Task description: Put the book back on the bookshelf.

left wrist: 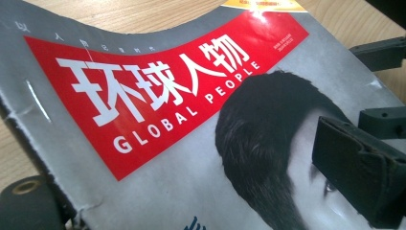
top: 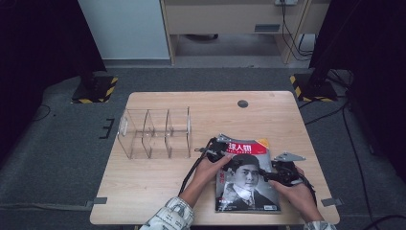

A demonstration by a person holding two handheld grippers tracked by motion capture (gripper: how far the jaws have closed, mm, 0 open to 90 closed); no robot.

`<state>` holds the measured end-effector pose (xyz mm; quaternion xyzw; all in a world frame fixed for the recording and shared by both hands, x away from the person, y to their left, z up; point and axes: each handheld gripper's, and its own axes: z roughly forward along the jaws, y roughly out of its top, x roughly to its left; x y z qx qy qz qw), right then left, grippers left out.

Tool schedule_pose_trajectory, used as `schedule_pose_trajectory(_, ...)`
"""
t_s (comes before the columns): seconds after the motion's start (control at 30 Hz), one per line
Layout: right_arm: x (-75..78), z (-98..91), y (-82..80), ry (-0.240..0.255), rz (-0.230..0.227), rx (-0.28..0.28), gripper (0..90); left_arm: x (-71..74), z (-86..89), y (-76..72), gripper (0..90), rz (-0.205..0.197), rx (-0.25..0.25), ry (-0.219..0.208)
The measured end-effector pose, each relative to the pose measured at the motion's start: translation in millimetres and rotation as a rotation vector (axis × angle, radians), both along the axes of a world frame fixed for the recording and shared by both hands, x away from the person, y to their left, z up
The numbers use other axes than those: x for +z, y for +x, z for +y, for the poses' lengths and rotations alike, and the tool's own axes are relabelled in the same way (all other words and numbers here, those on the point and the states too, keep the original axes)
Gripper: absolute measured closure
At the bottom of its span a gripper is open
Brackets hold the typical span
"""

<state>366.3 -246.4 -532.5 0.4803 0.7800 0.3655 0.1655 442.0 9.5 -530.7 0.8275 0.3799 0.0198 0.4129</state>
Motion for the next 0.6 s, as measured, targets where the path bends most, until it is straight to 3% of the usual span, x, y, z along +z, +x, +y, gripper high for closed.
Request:
schedule_pose_trajectory(0.23,-1.0,4.2,0.0,0.0,-0.009,0.007,32.1,1.1,5.9,2.6,18.1,-0.009,0.006,0.009)
schedule_pose_trajectory(0.4,-1.9,8.4,1.8,-0.001,-0.019,0.008,32.5,4.2,8.8,7.4,29.6,0.022,0.022,0.014)
schedule_pose_trajectory(0.6,-2.8,8.8,2.4,0.001,-0.029,0.02,32.6,5.8,12.0,9.2,41.3,0.007,0.003,0.016)
